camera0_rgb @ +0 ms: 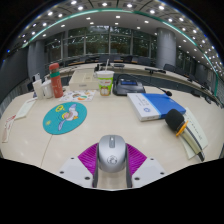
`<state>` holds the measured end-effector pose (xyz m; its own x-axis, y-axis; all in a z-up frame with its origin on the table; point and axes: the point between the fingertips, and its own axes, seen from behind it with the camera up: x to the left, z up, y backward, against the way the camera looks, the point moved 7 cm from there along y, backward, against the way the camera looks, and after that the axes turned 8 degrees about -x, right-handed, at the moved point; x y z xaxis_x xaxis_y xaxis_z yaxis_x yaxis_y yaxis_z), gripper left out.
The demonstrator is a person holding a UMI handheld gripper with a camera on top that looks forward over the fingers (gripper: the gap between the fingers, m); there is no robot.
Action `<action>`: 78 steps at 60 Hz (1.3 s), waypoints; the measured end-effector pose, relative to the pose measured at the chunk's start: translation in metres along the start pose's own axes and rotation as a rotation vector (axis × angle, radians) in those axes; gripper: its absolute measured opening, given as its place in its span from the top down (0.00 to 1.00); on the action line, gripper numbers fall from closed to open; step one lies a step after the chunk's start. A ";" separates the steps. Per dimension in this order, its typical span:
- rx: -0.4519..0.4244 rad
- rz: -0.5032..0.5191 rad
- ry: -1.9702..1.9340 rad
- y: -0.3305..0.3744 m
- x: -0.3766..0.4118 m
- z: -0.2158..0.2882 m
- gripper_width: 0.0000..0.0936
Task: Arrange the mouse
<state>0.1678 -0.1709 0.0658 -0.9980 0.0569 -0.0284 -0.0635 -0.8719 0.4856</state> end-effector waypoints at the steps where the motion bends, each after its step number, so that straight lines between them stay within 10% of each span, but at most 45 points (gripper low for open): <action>1: -0.016 0.001 -0.007 0.002 0.002 0.008 0.59; 20: -0.212 0.060 -0.024 -0.029 0.101 0.163 0.59; 48: 0.027 0.094 -0.030 -0.158 0.212 0.060 0.48; 56: 0.048 0.065 0.011 -0.136 0.207 0.066 0.07; 78: -0.009 -0.024 0.035 0.044 0.196 0.103 0.08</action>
<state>-0.0303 -0.1476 0.1716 -0.9956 0.0613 -0.0704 -0.0875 -0.8750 0.4762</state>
